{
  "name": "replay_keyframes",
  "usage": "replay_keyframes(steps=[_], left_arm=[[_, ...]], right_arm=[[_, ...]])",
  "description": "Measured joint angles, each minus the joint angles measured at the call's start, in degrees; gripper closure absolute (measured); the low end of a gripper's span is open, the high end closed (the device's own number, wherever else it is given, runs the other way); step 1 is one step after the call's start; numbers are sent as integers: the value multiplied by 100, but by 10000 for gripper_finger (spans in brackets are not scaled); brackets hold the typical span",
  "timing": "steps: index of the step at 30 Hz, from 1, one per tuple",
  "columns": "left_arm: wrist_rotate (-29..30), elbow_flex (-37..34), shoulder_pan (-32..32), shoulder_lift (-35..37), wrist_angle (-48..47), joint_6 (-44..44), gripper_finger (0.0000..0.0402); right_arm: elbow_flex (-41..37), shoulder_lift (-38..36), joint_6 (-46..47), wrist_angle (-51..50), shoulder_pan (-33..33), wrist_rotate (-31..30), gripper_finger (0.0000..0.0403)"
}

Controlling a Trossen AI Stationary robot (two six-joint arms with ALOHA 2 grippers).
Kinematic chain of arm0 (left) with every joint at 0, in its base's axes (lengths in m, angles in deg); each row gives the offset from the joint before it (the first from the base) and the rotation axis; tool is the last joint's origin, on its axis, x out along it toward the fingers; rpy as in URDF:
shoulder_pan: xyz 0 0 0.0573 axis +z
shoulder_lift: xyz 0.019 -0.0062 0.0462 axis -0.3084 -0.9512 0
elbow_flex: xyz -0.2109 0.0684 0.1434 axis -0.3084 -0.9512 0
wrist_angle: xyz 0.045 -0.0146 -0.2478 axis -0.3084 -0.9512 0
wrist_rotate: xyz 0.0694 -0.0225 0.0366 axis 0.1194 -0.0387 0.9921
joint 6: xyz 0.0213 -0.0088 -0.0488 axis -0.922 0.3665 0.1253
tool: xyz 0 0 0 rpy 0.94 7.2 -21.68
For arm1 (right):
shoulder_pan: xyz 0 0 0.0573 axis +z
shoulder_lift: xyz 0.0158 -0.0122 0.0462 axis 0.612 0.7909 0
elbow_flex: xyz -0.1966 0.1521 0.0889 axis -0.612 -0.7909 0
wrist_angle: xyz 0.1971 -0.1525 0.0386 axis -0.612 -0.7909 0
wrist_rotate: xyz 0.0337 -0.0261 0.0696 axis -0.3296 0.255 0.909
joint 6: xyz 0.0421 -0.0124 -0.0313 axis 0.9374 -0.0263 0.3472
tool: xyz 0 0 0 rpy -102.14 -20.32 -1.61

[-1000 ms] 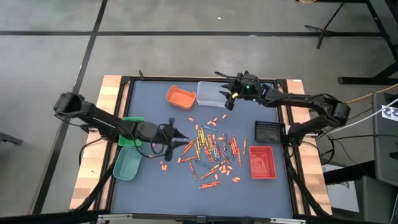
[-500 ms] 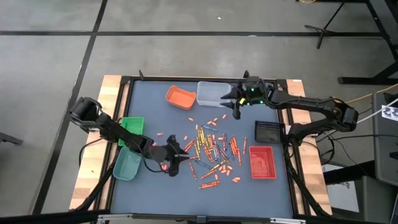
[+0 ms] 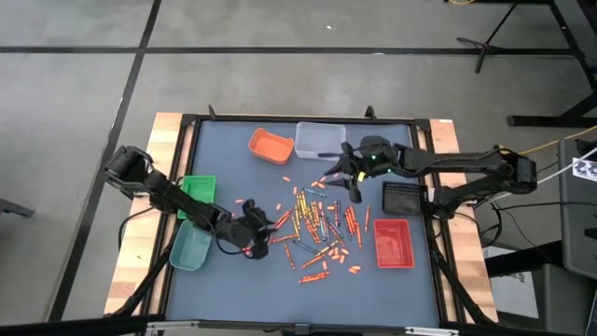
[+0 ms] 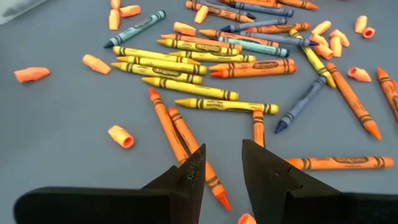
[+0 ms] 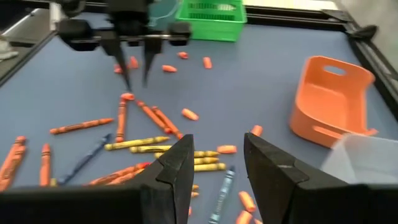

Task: Sort crayons
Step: Put the red crayon into the orange bin

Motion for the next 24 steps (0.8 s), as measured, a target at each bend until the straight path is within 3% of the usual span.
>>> replay_keyframes(steps=[11,24], left_arm=[[-59,-2,2,-779,325,601,311],[-140,2,0,-1092,481,597,314]], right_arm=[[-1,8,-2,6,538,-1,265],[-1,10,-3,4,600,-55,265]])
